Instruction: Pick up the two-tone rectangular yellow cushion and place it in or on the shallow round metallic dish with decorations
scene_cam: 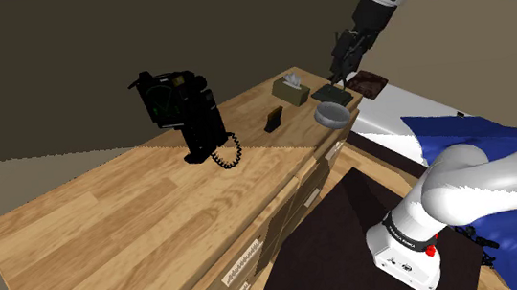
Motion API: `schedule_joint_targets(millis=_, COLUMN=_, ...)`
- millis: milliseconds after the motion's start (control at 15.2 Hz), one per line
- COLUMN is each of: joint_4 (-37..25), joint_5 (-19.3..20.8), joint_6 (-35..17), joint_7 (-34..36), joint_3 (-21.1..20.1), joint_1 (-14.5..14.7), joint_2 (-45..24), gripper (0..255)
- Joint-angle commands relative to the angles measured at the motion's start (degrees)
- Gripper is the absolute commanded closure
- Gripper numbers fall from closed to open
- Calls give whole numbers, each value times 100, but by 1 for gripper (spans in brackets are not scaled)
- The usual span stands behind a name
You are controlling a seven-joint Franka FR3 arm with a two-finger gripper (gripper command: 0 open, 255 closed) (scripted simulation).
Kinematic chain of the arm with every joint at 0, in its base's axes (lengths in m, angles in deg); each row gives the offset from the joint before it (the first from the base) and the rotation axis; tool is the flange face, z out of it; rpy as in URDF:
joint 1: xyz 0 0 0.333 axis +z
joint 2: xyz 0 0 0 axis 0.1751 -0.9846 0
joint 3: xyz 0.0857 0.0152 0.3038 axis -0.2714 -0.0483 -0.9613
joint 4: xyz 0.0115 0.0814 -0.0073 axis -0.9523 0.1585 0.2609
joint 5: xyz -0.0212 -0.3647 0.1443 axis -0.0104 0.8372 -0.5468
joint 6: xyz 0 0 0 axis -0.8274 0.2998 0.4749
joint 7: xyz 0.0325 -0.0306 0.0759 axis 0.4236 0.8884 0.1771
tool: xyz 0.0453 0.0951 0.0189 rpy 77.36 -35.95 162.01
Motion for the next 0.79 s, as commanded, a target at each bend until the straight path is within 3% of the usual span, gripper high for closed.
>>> schedule_joint_targets(millis=0, joint_4=0, joint_5=0, joint_6=0, joint_7=0, joint_3=0, joint_1=0, joint_2=0, gripper=0)
schedule_joint_targets(millis=726, joint_4=-65, joint_5=-355, joint_6=-1637, joint_7=2198, joint_3=-364, joint_1=-668, joint_2=-1905, gripper=0)
